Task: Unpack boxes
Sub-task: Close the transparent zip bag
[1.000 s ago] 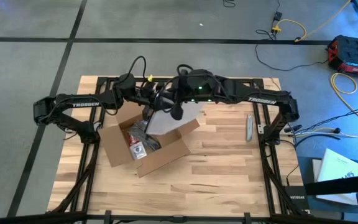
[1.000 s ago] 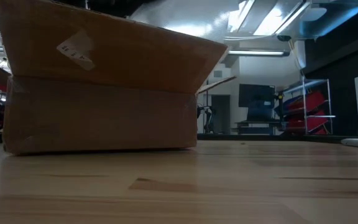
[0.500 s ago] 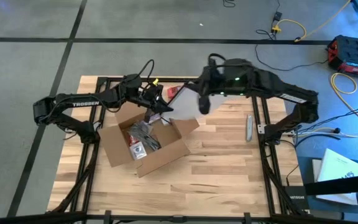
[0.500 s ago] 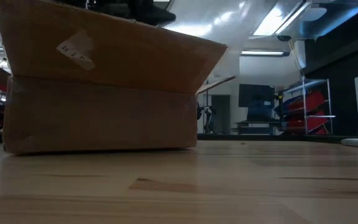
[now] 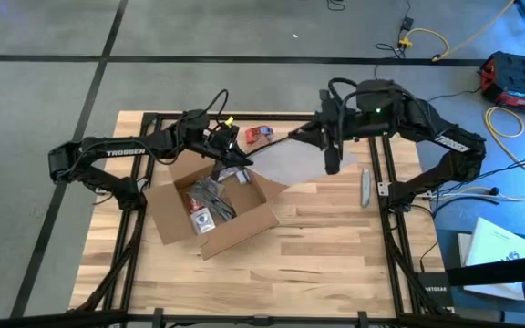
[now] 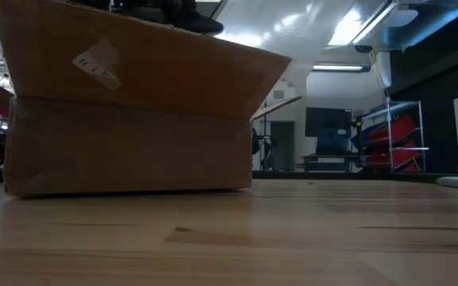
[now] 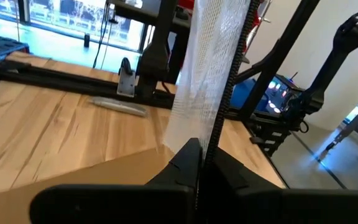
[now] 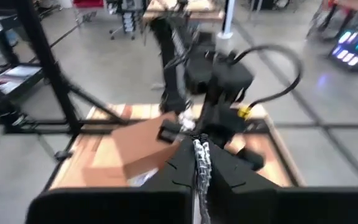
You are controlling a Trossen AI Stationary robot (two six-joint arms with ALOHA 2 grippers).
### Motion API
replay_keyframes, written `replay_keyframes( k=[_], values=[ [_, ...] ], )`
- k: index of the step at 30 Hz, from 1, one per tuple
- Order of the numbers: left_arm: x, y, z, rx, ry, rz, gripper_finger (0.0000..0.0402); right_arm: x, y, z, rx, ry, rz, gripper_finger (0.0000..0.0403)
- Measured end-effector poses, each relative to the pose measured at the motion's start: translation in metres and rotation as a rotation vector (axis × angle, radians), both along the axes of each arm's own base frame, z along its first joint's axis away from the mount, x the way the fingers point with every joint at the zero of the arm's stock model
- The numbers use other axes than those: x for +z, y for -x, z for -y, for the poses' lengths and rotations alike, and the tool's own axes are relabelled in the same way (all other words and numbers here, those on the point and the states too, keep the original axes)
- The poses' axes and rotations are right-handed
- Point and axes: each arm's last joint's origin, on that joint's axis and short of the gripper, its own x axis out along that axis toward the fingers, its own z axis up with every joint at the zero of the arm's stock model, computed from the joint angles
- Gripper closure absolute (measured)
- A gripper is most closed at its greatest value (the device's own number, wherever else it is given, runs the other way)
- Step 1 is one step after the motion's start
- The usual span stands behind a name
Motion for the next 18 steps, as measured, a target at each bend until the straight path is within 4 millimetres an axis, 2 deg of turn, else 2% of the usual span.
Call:
replay_keyframes(
  k=[8,13,18],
  values=[
    [0.000,0.000,0.000,0.001,0.003,0.000,0.0402,-0.019,-0.004,0.000,0.006,-0.068,-0.175,0.0403],
    [0.000,0.000,0.000,0.002,0.003,0.002,0.0402,-0.021,-0.001,-0.004,0.110,-0.121,-0.211,0.0403],
    [0.000,0.000,0.000,0.002,0.004,0.003,0.0402,-0.031,0.006,-0.007,0.163,-0.200,-0.341,0.0403]
  ],
)
